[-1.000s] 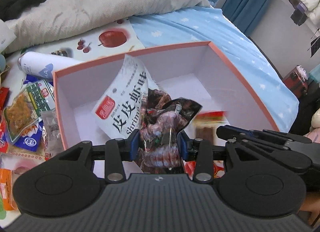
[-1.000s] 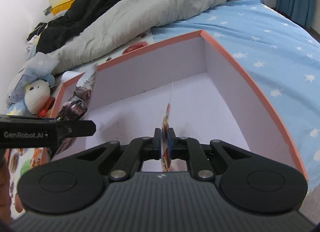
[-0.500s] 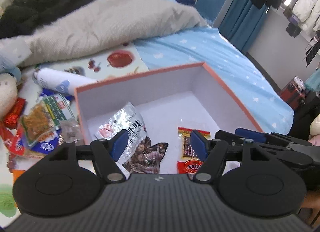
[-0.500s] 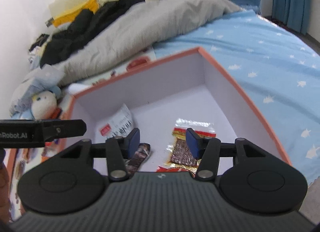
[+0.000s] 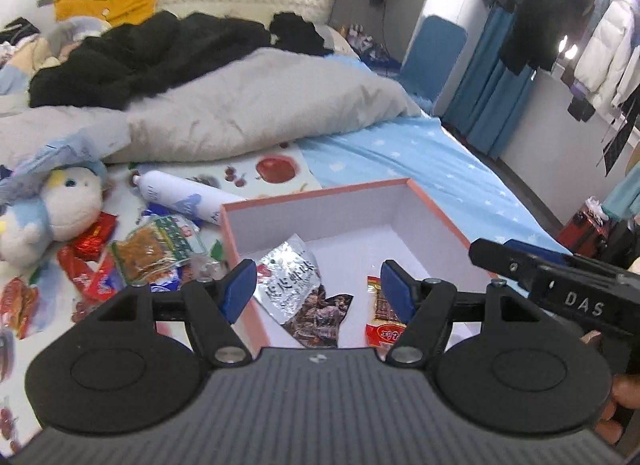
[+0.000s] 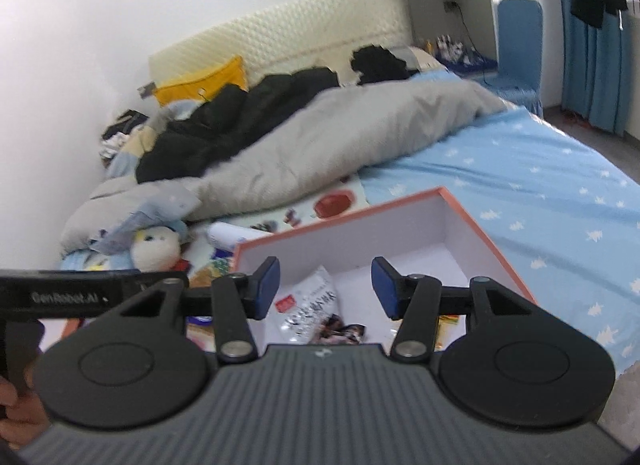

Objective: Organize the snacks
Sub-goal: 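Withdraw both open tools from the box back toward the pile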

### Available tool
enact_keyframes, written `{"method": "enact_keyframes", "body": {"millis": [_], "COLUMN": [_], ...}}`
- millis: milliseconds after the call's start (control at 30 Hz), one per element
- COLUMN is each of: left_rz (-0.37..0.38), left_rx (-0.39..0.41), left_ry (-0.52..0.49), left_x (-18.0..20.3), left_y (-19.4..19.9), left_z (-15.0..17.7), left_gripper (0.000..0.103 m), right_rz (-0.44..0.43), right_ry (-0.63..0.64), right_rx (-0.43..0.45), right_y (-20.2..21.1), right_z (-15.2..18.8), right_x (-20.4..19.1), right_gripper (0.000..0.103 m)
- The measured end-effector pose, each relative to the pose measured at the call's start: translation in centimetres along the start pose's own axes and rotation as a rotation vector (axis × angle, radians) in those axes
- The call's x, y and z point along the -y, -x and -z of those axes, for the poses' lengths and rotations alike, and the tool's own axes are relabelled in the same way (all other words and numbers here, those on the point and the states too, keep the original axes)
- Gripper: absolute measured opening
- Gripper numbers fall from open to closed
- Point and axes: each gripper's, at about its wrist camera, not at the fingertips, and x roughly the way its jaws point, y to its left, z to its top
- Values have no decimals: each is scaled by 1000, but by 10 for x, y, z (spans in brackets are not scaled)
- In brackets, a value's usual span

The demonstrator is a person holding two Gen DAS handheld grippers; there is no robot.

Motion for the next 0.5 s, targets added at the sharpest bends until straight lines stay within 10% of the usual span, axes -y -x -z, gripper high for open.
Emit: {"method": "enact_keyframes", "body": {"millis": [500], "left_rz": [-56], "left_rx": [146], "left_ry": [41], "left_x": [-35], "left_y": [107], "left_z": [32], "left_gripper": [73], "right_rz": [-80], "right_ry": [66], "right_rx": [93], "right_y": [53], "right_z": [13], "right_x": [-61], "right_gripper": [54]}}
